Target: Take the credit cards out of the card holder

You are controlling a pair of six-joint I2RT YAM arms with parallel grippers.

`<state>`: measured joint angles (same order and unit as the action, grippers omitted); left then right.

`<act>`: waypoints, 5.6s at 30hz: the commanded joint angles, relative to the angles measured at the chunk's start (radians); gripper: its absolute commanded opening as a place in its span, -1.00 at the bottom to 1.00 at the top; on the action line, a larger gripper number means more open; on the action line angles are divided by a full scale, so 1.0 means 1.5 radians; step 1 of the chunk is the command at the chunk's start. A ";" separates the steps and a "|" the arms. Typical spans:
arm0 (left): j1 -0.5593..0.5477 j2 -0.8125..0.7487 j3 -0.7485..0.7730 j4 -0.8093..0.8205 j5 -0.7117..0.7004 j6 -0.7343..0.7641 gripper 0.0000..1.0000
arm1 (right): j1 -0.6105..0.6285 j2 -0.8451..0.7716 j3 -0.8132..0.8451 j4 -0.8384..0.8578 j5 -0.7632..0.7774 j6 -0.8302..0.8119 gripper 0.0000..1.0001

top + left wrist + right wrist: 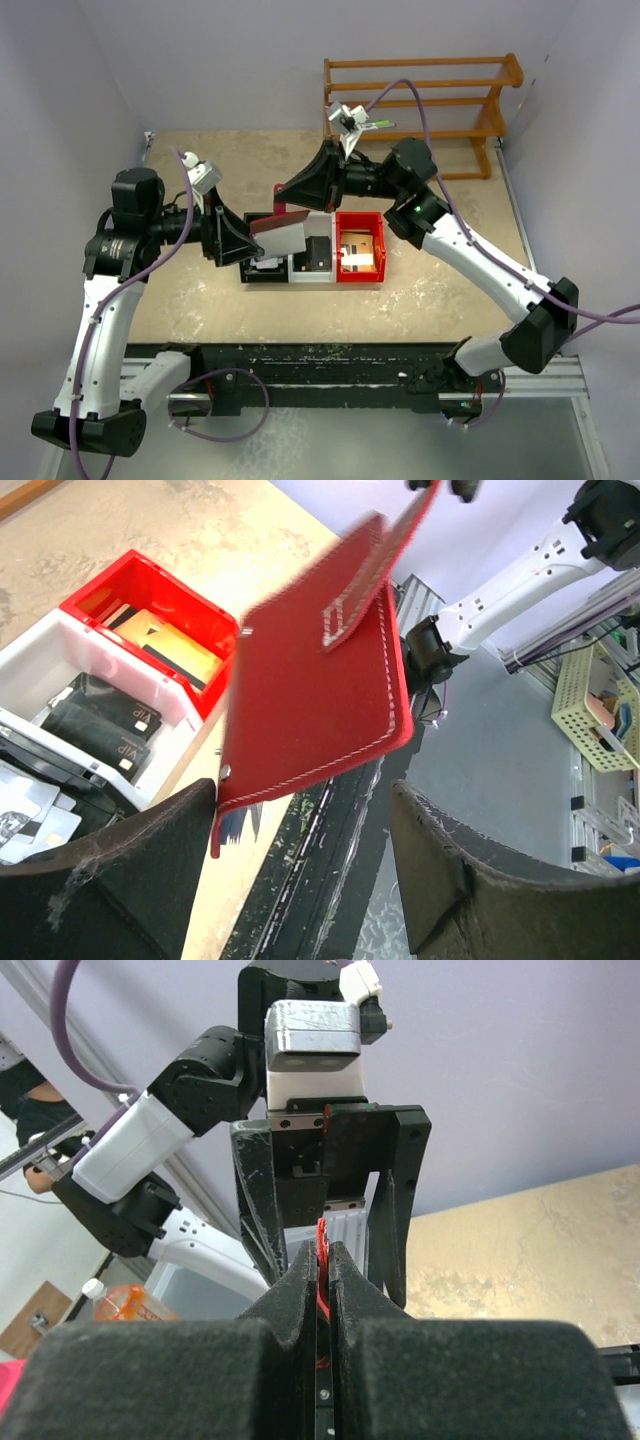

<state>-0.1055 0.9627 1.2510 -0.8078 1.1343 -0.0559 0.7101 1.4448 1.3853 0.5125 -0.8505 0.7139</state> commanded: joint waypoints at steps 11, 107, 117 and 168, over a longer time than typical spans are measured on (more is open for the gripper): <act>-0.002 -0.043 -0.025 0.054 -0.015 0.029 0.02 | 0.087 -0.001 0.072 -0.079 0.103 -0.057 -1.00; -0.001 -0.009 0.084 0.109 -0.025 -0.200 0.09 | 0.018 -0.086 -0.200 0.251 0.146 0.209 -1.00; -0.001 -0.048 0.035 0.161 0.006 -0.202 0.20 | 0.019 -0.129 -0.179 0.088 0.274 0.231 -1.00; -0.001 -0.049 -0.069 0.503 0.023 -0.693 -1.00 | 0.063 -0.223 -0.390 0.245 0.164 0.107 -0.42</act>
<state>-0.1062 0.9020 1.1255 -0.0982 1.1767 -1.0595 0.8032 1.1233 0.7811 0.8680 -0.6868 0.9142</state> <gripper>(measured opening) 0.020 0.287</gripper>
